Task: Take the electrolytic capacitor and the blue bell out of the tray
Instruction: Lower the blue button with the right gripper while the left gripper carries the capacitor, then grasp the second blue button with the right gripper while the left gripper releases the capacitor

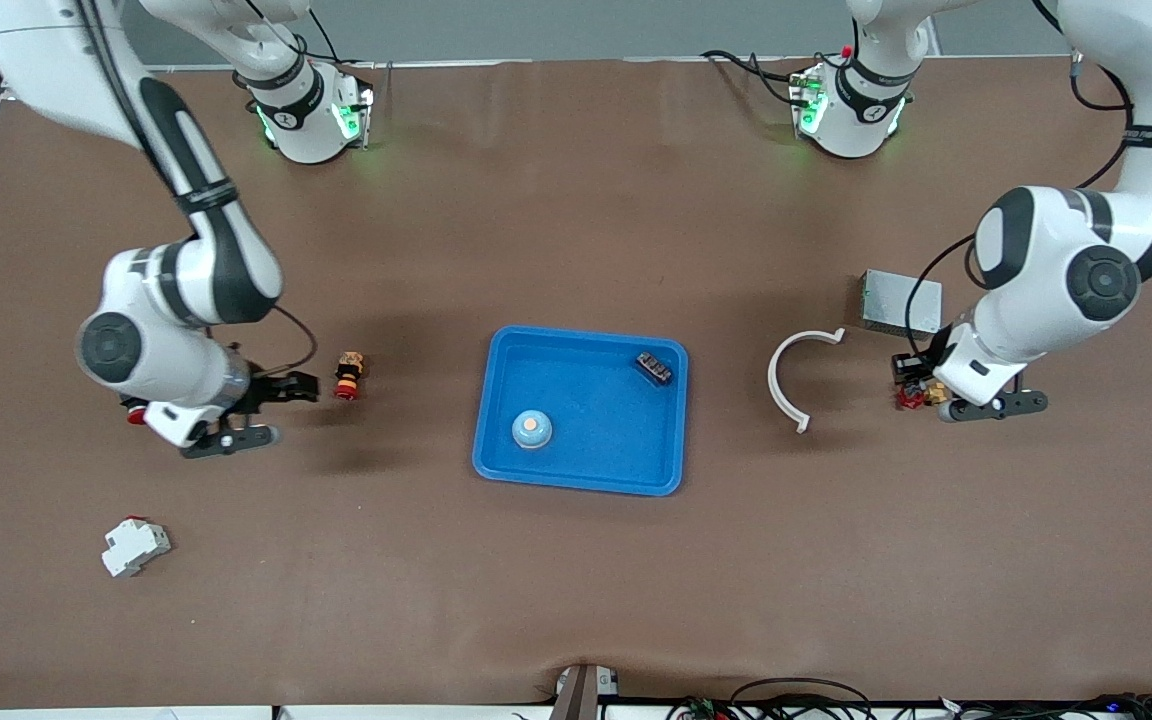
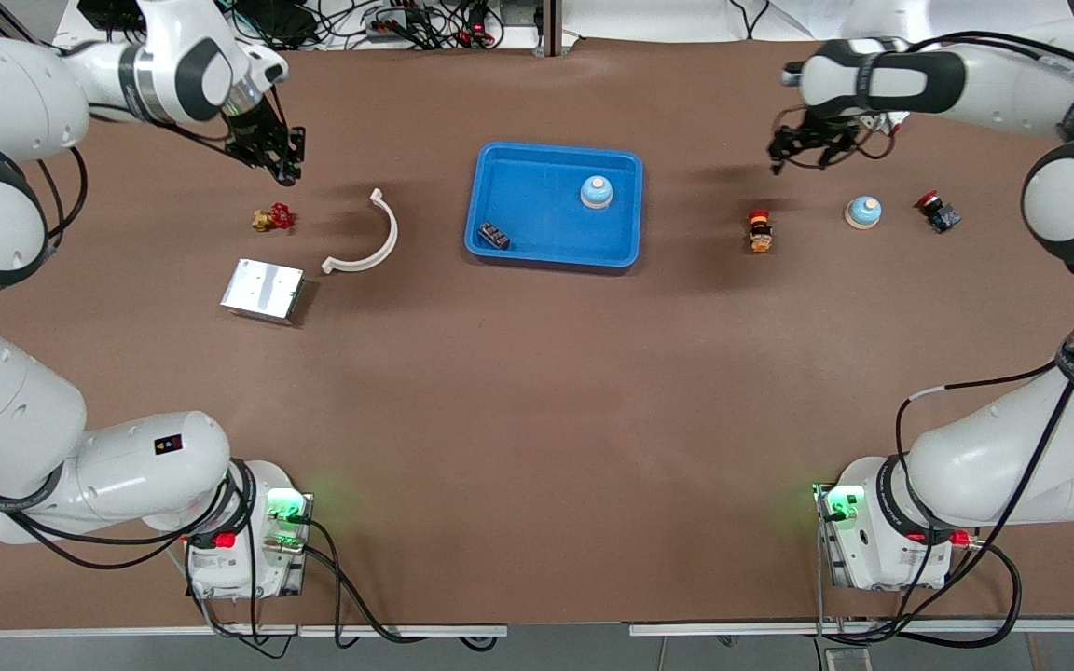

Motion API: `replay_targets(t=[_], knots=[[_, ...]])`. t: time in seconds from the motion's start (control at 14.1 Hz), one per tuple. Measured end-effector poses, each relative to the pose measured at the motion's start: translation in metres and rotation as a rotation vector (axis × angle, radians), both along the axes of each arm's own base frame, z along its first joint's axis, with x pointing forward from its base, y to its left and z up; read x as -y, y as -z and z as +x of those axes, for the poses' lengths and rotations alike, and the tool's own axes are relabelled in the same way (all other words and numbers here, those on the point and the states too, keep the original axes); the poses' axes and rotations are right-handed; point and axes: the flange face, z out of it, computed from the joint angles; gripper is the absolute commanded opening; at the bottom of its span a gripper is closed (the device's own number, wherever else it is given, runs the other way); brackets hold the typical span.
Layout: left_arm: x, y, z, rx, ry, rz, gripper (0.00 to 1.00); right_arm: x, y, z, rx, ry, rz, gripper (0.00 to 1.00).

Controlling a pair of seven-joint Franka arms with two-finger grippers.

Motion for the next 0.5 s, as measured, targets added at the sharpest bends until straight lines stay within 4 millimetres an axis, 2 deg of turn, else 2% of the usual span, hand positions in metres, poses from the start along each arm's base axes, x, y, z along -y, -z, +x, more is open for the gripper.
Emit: replay_targets(t=[0.14,0.35,0.5], knots=[[0.001,0.022,-0.005,-0.007,0.026,0.012,0.00,-0.054,-0.005,-0.008,0.007,0.066,-0.013,1.00],[0.002,0.045,-0.007,-0.032,0.059,0.026,0.00,-0.112,-0.017,-0.016,0.030,0.161,-0.018,1.00],[0.002,0.059,-0.008,-0.044,0.079,0.037,0.00,-0.157,-0.025,-0.022,0.047,0.227,-0.014,1.00]])
